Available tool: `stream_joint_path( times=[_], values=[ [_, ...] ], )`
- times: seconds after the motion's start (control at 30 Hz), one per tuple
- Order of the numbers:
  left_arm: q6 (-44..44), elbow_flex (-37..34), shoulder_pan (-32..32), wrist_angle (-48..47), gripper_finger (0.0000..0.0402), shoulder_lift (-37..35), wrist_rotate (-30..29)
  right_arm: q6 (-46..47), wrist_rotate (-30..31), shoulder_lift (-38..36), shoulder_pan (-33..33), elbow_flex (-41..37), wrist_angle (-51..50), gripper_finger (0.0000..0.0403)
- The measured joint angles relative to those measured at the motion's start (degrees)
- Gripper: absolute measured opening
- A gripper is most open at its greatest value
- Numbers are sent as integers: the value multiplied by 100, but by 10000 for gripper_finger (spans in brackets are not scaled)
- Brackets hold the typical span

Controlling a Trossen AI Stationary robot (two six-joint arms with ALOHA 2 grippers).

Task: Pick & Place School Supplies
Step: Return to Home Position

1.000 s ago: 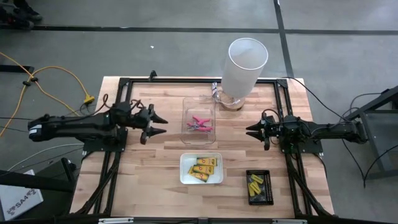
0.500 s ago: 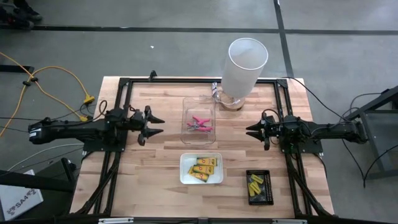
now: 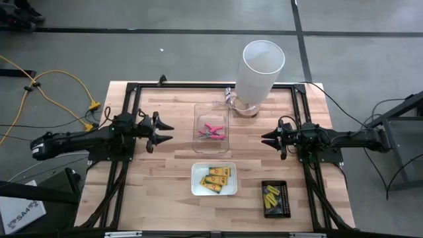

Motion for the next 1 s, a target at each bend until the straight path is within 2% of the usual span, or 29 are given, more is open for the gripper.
stream_joint_path(
  times=[0.2,0.63,0.87,1.0],
  values=[
    [-182,-4,159,-529,201,-604,9,0,0,0,0,0,0,106],
    [-99,-9,123,-1526,201,-1643,-997,0,0,0,0,0,0,106],
    [34,-7,-96,-2156,201,-2066,-2131,0,0,0,0,0,0,106],
    [472,24,-105,-2176,201,-2095,-2105,0,-1,-2,-1,0,0,106]
  ],
)
